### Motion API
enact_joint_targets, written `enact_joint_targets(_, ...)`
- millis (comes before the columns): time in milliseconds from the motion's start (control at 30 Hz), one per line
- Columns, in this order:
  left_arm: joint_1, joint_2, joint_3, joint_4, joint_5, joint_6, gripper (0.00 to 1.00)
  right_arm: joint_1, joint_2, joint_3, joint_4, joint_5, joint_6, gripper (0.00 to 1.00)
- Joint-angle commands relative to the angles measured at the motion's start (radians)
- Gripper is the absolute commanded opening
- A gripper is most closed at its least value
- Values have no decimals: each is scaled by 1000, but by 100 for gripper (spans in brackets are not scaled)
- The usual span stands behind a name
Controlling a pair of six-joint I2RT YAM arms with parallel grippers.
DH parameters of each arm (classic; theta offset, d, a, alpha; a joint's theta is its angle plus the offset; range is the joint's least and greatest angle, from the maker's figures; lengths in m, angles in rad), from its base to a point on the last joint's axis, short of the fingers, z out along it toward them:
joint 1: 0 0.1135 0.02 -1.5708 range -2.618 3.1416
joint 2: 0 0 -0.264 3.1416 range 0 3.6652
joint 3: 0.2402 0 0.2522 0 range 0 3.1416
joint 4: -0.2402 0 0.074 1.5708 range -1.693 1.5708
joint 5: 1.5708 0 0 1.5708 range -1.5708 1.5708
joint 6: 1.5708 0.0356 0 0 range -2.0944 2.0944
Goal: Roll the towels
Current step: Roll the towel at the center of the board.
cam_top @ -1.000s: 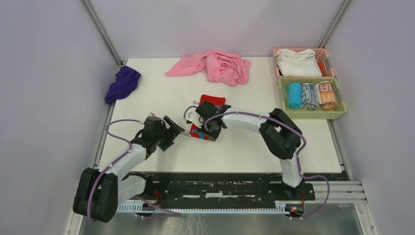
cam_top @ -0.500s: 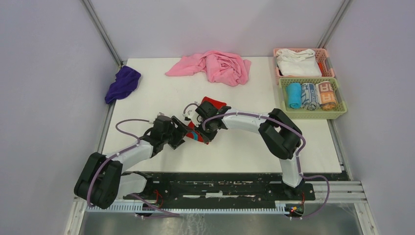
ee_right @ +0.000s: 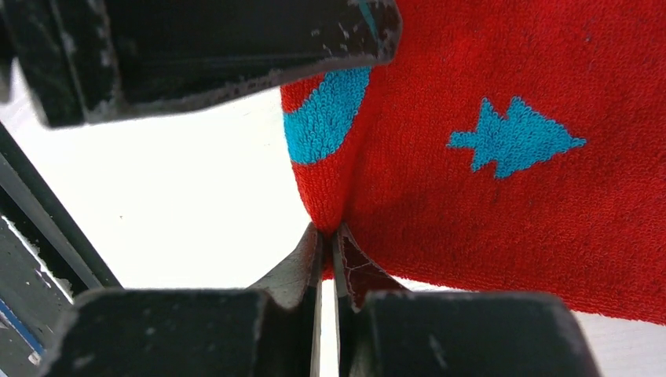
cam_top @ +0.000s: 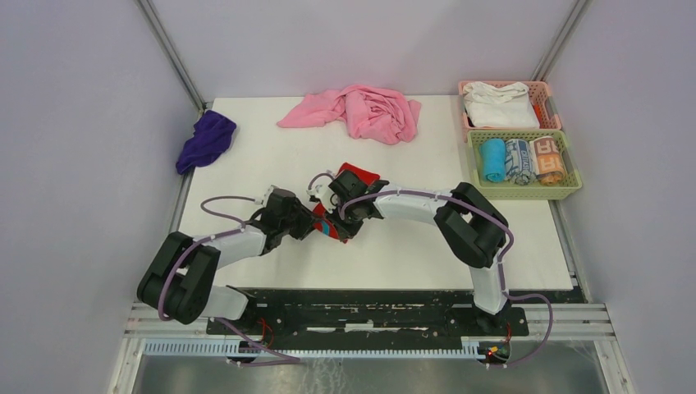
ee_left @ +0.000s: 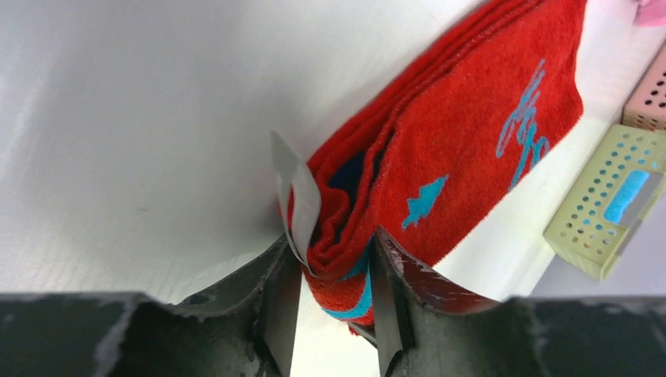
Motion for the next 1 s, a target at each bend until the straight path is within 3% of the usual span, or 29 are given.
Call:
enact_joint_targets(0,1,24,2,-127,-126,50,42,1,-36,-26,11,-20,2,10)
enact_joint_targets(300,7,-22,22,-218,-192,91,30,-22,-57,-30,23,-104,19,10)
enact_joint_targets(533,20,-27,45,-240,-168,135,11,-75,-52,-13,12,-287,49,10)
enact_joint_targets(633,28,-51,47,-250,-161,146,12,-106,-35,17,-15,-373,71,10)
enact_joint_targets(833,73,-140,47,-284,-125,159,28,-185,39,67,7,-606,166,11)
enact_joint_targets(967,140,-209,31,-278,-49,193,31,-218,103,116,-12,-711,214,11)
